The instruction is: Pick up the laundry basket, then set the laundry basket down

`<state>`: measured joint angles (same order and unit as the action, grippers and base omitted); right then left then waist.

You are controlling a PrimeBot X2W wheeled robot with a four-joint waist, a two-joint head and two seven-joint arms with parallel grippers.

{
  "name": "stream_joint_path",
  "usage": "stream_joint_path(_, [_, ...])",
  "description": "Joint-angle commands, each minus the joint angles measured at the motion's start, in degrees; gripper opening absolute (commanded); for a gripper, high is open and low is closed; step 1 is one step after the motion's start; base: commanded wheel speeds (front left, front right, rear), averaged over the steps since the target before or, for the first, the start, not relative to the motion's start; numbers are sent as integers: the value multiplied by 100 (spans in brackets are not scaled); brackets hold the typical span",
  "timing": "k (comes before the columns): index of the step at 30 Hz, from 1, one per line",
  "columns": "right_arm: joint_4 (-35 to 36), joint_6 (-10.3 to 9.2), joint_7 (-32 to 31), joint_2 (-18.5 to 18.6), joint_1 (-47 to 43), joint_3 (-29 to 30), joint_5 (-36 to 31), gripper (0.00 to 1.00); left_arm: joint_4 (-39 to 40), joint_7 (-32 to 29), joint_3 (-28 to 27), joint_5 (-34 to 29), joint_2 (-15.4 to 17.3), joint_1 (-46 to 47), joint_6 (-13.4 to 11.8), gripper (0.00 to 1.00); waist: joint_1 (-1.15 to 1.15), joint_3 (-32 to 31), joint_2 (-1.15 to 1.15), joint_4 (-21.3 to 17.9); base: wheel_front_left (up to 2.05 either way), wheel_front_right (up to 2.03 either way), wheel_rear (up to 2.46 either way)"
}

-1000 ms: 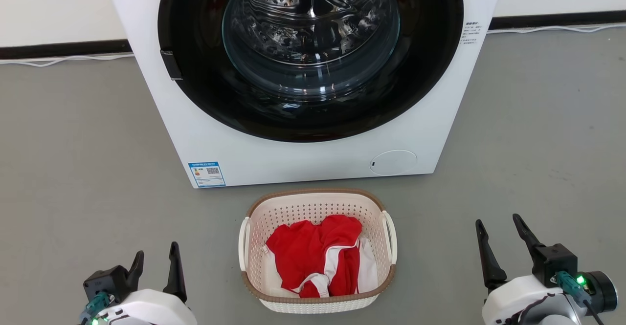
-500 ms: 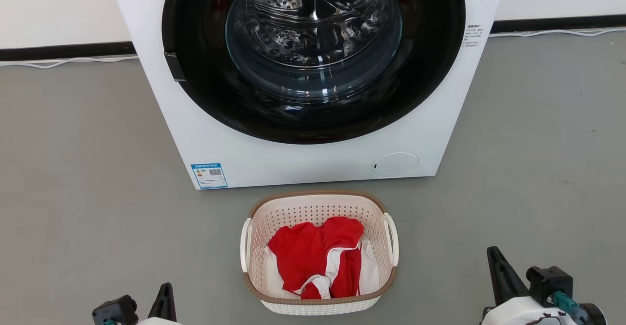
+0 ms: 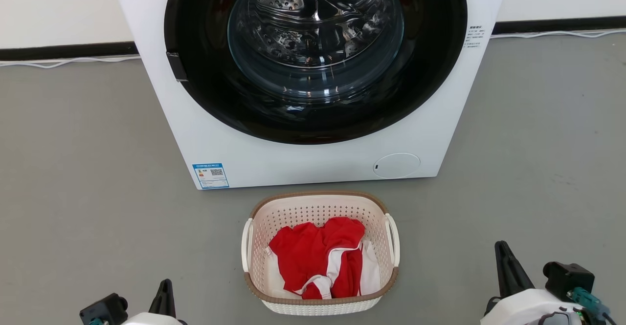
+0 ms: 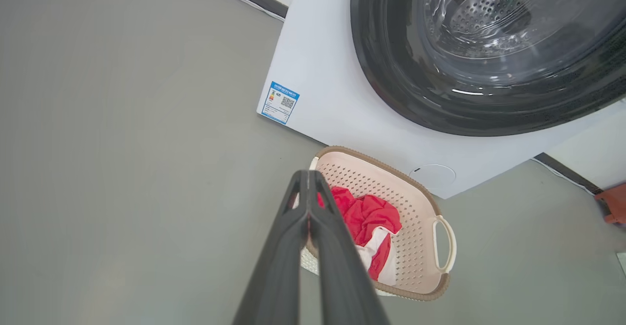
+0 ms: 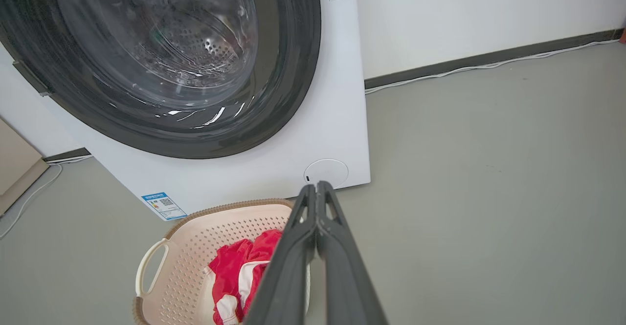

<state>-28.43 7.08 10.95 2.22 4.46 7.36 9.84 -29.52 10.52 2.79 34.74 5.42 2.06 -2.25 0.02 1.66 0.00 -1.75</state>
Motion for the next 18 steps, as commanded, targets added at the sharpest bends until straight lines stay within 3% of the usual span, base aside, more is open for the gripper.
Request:
stream_joint_path(1, [196,7,-67,42,135,-22,216,0,185,-21,-88,148,37,195,56,0,-1,-2,0,3,0,0,0])
stream_joint_path(18, [418,13,-359,46,140,-36,1630,0,425,-316,-235,1134,-14,233,218,0,-1,-27,0,33,0,0,0])
